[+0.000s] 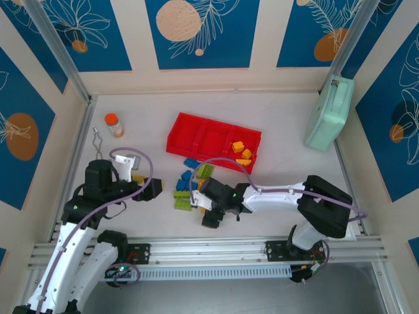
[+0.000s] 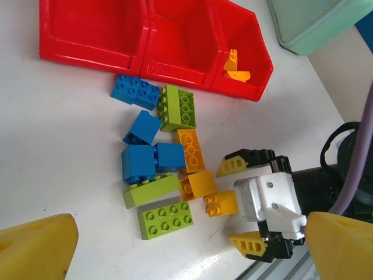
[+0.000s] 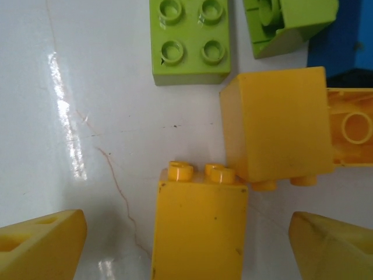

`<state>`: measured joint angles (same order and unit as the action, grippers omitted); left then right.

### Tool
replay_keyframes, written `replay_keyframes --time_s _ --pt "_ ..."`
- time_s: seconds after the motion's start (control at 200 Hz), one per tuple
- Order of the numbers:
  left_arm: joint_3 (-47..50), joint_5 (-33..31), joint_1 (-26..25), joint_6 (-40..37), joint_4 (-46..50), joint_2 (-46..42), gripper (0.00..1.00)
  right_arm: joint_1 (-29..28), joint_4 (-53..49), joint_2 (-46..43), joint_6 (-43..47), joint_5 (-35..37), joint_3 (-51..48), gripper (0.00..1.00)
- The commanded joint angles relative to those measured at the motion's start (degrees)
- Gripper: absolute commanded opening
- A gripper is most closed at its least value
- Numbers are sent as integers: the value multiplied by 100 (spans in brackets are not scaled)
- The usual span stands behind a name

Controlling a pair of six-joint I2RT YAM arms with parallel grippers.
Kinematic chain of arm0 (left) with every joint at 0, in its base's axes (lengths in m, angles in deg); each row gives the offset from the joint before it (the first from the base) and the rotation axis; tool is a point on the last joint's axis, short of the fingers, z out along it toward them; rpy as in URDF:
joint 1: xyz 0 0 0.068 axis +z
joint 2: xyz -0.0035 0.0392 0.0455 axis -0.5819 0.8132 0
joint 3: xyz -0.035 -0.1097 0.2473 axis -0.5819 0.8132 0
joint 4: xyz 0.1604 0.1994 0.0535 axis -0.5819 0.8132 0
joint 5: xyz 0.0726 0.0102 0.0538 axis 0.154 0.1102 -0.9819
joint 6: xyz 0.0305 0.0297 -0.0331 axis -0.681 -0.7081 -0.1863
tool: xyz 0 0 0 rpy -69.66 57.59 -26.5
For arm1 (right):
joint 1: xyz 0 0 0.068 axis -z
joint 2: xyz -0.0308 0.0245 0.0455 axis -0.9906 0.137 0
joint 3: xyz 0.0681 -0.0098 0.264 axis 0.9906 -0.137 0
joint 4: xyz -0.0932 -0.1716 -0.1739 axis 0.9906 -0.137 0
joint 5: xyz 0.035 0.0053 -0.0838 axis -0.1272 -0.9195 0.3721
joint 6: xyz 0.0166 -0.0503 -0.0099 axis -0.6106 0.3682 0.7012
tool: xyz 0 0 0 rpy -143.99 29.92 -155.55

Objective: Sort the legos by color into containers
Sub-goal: Pick up the lego from the bottom-center of the table.

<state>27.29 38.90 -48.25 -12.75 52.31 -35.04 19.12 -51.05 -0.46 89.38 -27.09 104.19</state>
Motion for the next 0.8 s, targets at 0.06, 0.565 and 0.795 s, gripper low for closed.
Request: replay_keyframes --time_s 0.06,0.565,0.795 --pt "-49 -56 -61 -30 60 -30 99 -36 72 375 -9 167 288 72" --pt "-32 110 -70 -70 -11 -133 99 23 -837 -463 -66 17 539 15" --pt "3 338 -78 -108 -95 -211 99 1260 -770 -1887 -549 -560 755 8"
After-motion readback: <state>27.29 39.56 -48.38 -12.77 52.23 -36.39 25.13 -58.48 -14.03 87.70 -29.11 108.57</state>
